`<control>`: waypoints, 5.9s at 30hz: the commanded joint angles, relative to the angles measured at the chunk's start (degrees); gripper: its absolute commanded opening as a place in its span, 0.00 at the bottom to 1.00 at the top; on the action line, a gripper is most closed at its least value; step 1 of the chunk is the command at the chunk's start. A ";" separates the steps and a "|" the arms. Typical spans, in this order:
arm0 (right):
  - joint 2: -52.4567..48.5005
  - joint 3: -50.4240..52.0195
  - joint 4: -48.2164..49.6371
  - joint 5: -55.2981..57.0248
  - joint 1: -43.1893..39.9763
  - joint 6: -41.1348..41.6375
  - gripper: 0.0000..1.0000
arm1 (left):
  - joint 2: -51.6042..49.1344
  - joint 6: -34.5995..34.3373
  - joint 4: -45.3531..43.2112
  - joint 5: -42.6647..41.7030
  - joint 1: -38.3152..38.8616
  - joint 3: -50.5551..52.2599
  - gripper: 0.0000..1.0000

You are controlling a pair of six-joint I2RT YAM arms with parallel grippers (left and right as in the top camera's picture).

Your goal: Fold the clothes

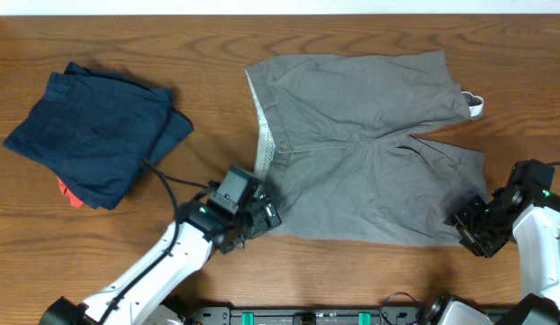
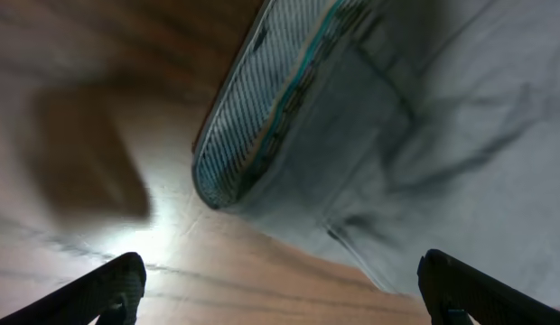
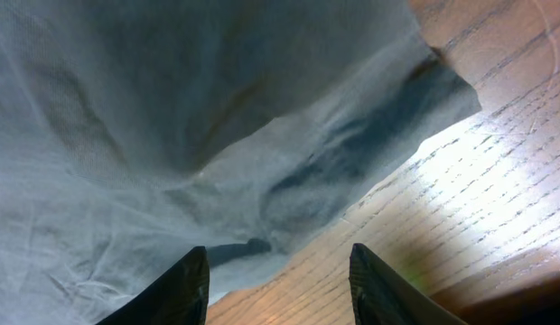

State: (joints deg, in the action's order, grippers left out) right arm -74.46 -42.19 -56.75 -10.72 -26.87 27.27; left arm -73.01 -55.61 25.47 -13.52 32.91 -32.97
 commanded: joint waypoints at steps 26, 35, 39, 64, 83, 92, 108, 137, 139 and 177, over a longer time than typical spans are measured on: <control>0.85 10.29 9.64 12.94 0.63 13.64 0.51 | 2.62 1.62 -5.07 5.46 0.74 3.26 0.06; 0.50 15.41 21.35 13.97 0.63 14.47 0.22 | 12.50 4.39 0.00 6.71 0.76 3.28 0.06; 0.48 16.59 21.81 12.48 0.63 13.68 0.01 | 12.59 4.37 2.95 6.54 0.76 3.26 0.06; 8.44 -27.85 2.40 -1.36 1.36 -8.04 0.01 | 27.58 8.63 14.80 20.26 -4.94 -13.66 0.06; -24.63 -27.85 43.28 -1.53 16.24 -3.30 0.01 | -13.51 14.71 -31.06 20.20 -21.49 -13.66 0.07; -34.27 -27.87 55.19 -1.55 19.06 -2.91 0.01 | -21.35 16.20 -41.51 12.74 -21.49 -14.51 0.13; -34.18 -27.89 50.45 -3.72 19.45 -2.89 0.07 | -30.58 36.54 -35.19 -0.33 -21.38 -28.55 0.66; -34.18 -27.87 45.13 -2.78 19.34 -3.15 0.07 | -46.69 37.81 -31.65 -7.08 -21.09 -37.51 0.43; -34.18 -27.87 45.00 -2.80 19.34 -3.13 0.07 | -46.69 37.81 -31.23 -7.61 -21.09 -37.51 0.33; -15.02 -27.93 42.38 -2.58 15.34 -9.40 0.01 | -12.37 20.70 15.12 6.82 -20.28 -26.58 0.06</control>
State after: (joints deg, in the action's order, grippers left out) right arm -86.72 -69.36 -16.51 -19.51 -11.05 19.38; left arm -84.42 -29.15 41.36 -19.57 13.63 -63.20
